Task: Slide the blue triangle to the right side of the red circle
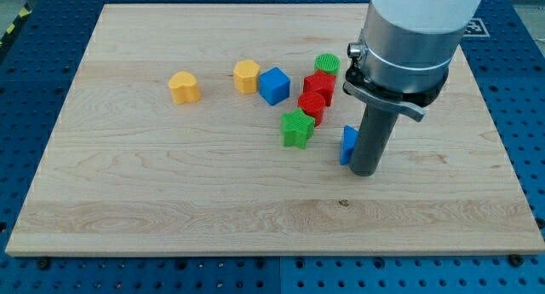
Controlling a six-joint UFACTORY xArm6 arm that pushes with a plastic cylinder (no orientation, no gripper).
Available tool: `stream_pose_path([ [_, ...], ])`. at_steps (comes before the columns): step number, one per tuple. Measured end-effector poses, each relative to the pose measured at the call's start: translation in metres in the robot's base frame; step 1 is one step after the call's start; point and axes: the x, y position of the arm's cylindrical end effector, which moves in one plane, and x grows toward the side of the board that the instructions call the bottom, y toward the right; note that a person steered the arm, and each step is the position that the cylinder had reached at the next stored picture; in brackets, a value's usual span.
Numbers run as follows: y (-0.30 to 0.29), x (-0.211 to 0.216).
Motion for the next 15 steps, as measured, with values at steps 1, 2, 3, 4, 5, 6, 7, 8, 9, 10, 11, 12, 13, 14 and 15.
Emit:
stream_pose_path([
  [1,-0.014,0.024],
  [2,-0.018,0.015],
  [3,-0.005,-0.006],
  [4,-0.001,-0.006],
  [5,-0.001,-0.023],
  [6,-0.001,-0.036],
  [7,0.001,-0.01],
  [8,-0.002,0.016],
  [9,-0.008,-0.01],
  [10,-0.008,-0.013],
  [11,-0.01,-0.015],
  [12,-0.011,-0.015],
  [13,-0.022,-0.008],
  [14,-0.022,-0.026],
  [15,-0.022,-0.026],
])
